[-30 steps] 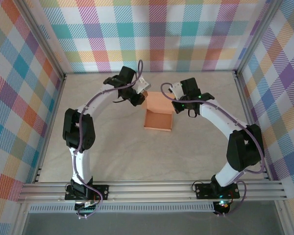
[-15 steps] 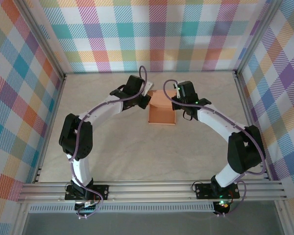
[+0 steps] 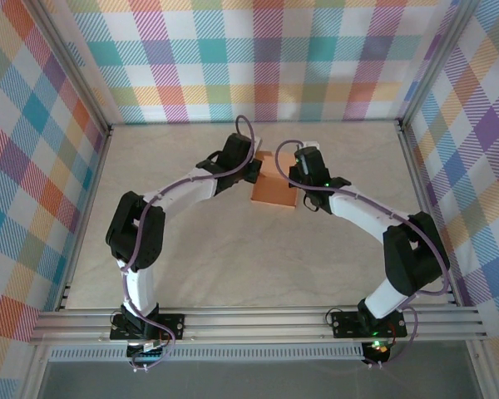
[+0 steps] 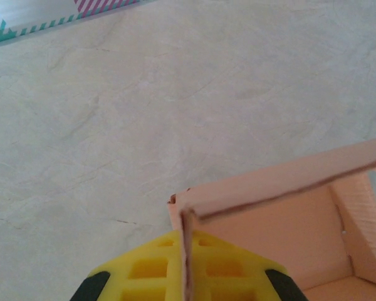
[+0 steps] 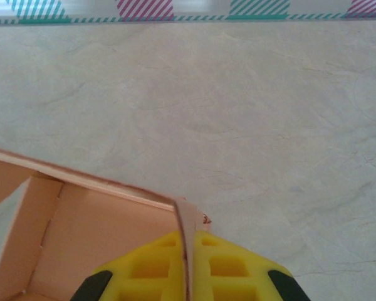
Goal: Fold the paper box
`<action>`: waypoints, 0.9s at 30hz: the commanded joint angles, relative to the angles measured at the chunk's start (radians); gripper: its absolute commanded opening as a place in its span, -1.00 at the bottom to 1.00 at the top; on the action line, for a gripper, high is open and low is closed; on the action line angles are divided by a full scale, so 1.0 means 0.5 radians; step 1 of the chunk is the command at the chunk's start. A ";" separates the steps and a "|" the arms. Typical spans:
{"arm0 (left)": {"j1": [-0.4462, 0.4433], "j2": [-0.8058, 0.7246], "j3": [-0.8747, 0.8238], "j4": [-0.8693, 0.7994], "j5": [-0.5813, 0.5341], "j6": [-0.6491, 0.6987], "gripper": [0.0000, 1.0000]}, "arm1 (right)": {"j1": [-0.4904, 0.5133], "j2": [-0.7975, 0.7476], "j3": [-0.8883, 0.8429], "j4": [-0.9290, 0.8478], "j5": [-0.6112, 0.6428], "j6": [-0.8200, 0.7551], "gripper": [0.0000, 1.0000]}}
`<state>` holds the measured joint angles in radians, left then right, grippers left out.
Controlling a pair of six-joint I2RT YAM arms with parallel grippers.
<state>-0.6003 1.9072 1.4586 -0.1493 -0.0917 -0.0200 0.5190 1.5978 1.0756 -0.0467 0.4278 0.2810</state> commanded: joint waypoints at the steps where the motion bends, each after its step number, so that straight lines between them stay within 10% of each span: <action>1: -0.084 -0.036 -0.142 0.295 0.022 -0.090 -1.00 | 0.051 0.034 -0.031 0.187 0.022 0.147 -1.00; 27: -0.165 -0.017 -0.257 0.380 -0.061 -0.444 -1.00 | 0.091 0.020 -0.322 0.466 0.067 0.241 -0.99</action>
<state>-0.6468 1.9064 1.3350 0.0204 -0.1596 -0.1936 0.5442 1.6222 0.9360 0.1574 0.5014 0.3820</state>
